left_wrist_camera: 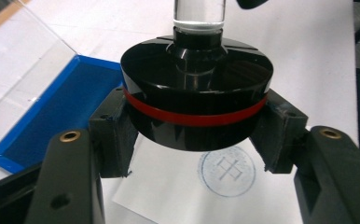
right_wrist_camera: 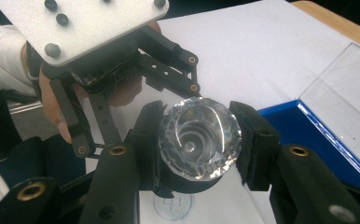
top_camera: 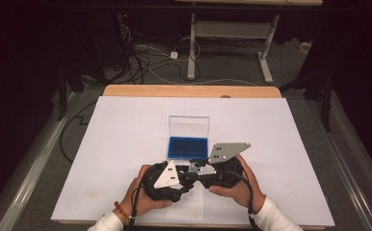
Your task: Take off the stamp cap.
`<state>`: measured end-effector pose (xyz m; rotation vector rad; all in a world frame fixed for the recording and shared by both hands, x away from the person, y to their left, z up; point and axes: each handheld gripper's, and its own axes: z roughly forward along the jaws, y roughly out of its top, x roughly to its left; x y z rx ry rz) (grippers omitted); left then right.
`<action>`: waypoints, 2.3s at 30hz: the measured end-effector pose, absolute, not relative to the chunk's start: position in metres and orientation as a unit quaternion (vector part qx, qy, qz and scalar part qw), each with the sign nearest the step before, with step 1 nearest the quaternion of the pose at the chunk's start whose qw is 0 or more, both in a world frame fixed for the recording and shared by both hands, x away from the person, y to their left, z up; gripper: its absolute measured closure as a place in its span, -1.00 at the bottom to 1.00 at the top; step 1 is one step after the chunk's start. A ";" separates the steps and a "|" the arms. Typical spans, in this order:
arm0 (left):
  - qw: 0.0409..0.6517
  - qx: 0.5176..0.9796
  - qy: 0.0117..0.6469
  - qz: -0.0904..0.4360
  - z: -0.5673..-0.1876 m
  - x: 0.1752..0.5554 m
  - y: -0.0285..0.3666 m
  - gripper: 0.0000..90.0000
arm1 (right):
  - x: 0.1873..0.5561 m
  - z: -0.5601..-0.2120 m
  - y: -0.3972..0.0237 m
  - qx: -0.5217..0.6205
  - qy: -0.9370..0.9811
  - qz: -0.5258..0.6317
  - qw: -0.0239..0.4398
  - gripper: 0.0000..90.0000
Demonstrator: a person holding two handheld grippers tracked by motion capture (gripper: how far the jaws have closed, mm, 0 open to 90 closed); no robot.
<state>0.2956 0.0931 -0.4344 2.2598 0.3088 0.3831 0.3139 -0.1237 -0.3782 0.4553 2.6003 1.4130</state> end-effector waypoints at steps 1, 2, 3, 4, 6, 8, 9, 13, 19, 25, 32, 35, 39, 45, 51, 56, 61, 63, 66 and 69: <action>0.403 0.894 0.122 0.152 -0.435 0.295 0.093 -0.18 | 0.314 -0.379 -0.124 0.153 0.866 0.470 0.071 0.27; 0.403 0.894 0.122 0.151 -0.435 0.295 0.093 -0.18 | 0.315 -0.379 -0.125 0.153 0.866 0.471 0.067 0.27; 0.402 0.895 0.121 0.151 -0.435 0.295 0.093 -0.18 | 0.315 -0.379 -0.125 0.154 0.866 0.471 0.065 0.27; 0.401 0.895 0.121 0.152 -0.434 0.295 0.093 -0.18 | 0.316 -0.379 -0.126 0.157 0.865 0.473 0.059 0.27; 0.396 0.898 0.117 0.152 -0.434 0.295 0.093 -0.18 | 0.316 -0.380 -0.126 0.158 0.866 0.471 0.056 0.27; 0.392 0.900 0.117 0.152 -0.435 0.294 0.092 -0.18 | 0.315 -0.380 -0.126 0.155 0.868 0.468 0.056 0.28; 0.391 0.900 0.117 0.154 -0.435 0.294 0.093 -0.18 | 0.316 -0.381 -0.125 0.154 0.869 0.467 0.056 0.27; 0.391 0.900 0.127 0.143 -0.435 0.296 0.091 -0.18 | 0.315 -0.380 -0.124 0.150 0.869 0.467 0.067 0.28; 0.396 0.898 0.144 0.130 -0.437 0.298 0.092 -0.18 | 0.312 -0.382 -0.122 0.152 0.868 0.464 0.085 0.28; 0.399 0.895 0.165 0.111 -0.439 0.300 0.091 -0.18 | 0.308 -0.385 -0.118 0.154 0.865 0.465 0.108 0.28; 0.462 0.860 0.197 0.090 -0.433 0.309 0.115 0.94 | 0.306 -0.367 -0.135 0.165 0.840 0.496 0.146 0.28; 0.449 0.868 0.169 0.128 -0.427 0.301 0.103 0.61 | 0.306 -0.370 -0.134 0.167 0.837 0.502 0.138 0.28; 0.429 0.880 0.163 0.124 -0.434 0.300 0.097 0.20 | 0.308 -0.372 -0.133 0.164 0.843 0.495 0.130 0.28; 0.410 0.873 0.185 0.190 -0.438 0.301 0.099 -0.40 | 0.308 -0.370 -0.135 0.168 0.855 0.479 0.109 0.28; 0.390 0.884 0.135 0.220 -0.441 0.292 0.092 -0.41 | 0.309 -0.376 -0.130 0.153 0.880 0.440 0.095 0.27; 0.383 0.895 0.118 0.197 -0.445 0.291 0.087 -0.21 | 0.308 -0.379 -0.125 0.147 0.889 0.424 0.088 0.28; 0.385 0.896 0.127 0.181 -0.445 0.293 0.088 -0.16 | 0.307 -0.380 -0.124 0.146 0.889 0.425 0.090 0.27; 0.386 0.897 0.130 0.173 -0.446 0.293 0.088 -0.12 | 0.308 -0.380 -0.124 0.149 0.888 0.425 0.092 0.28; 0.387 0.899 0.131 0.161 -0.447 0.294 0.089 0.12 | 0.307 -0.381 -0.123 0.151 0.889 0.422 0.099 0.27; 0.385 0.897 0.137 0.168 -0.448 0.295 0.088 -0.08 | 0.307 -0.382 -0.123 0.150 0.889 0.422 0.094 0.27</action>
